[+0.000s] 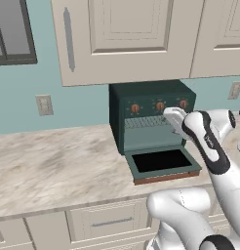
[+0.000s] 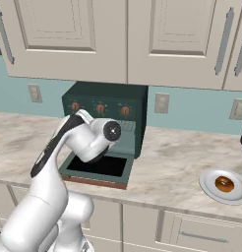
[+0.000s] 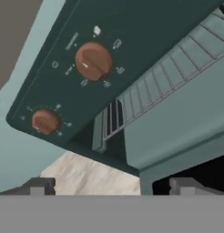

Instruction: Pick up the bagel from the plate, place it on the toaster oven rack, close the door, and set the timer.

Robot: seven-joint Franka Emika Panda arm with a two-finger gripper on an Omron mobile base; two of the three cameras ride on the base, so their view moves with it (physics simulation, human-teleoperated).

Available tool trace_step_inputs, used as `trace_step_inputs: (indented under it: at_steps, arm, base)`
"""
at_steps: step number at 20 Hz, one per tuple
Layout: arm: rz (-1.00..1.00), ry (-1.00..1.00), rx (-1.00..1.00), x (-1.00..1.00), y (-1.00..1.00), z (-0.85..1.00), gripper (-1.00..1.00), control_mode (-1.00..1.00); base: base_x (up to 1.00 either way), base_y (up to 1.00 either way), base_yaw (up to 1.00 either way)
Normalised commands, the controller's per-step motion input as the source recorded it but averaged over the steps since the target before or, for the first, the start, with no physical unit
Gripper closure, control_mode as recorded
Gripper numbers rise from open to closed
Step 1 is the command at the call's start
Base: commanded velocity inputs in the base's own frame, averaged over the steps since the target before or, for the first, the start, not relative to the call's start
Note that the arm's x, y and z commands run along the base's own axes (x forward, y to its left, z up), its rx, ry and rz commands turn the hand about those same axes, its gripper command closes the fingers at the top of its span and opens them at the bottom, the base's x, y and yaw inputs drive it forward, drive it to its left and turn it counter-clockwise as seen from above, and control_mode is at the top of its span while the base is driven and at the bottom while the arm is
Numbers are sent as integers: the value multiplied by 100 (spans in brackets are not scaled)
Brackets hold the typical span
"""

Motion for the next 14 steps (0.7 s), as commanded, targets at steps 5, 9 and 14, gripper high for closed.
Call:
trace_step_inputs:
  at_steps: [5, 9, 14]
  arm:
    - [1, -6, 14, 38, -5, -17, -100, -100]
    - [0, 0, 5, 24, 0, -44, -100, -100]
    - [0, 0, 1, 27, 0, -24, -100, -100]
  base:
    - [0, 0, 0]
    - [0, 0, 0]
    - [0, 0, 0]
